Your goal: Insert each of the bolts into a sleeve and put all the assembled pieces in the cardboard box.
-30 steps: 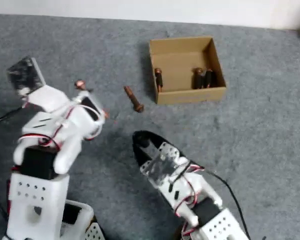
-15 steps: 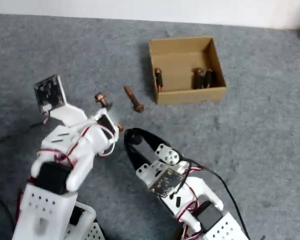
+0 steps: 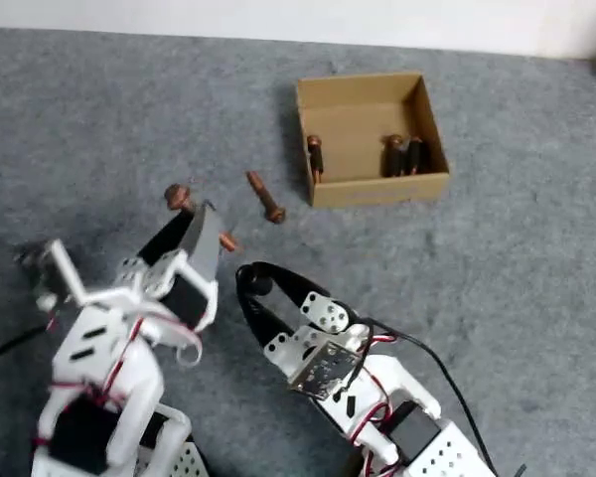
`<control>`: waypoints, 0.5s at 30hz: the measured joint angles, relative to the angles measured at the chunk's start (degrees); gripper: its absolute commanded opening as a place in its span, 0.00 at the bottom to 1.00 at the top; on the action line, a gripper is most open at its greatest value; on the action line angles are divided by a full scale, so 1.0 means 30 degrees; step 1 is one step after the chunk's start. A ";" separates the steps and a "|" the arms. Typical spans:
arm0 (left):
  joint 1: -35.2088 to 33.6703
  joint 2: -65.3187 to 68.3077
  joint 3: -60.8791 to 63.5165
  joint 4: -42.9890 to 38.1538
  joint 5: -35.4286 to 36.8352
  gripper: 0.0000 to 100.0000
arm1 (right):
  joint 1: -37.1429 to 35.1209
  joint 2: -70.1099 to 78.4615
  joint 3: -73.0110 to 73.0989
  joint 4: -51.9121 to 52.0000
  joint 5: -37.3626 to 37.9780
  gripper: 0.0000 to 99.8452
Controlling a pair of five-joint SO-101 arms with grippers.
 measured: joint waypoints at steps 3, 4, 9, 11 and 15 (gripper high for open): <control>0.0322 -0.2256 0.0029 0.0967 0.0000 0.00 | 0.0176 0.0000 0.0000 0.0000 0.0000 0.00; 0.0703 -0.2725 0.0059 0.1231 0.0000 0.00 | 0.0176 0.0000 0.0000 0.0000 0.0000 0.00; 0.3370 -0.2755 0.0117 0.2755 -0.1055 0.00 | 0.0234 0.0029 0.0000 0.0000 0.0029 0.00; 0.4044 -0.2930 0.0234 0.2842 -0.1172 0.00 | 0.0176 0.0000 0.0000 0.0000 0.0029 0.00; 0.3897 -0.2960 0.1553 0.2432 -0.1524 0.00 | 0.0234 0.0029 0.0000 0.0029 0.0059 0.00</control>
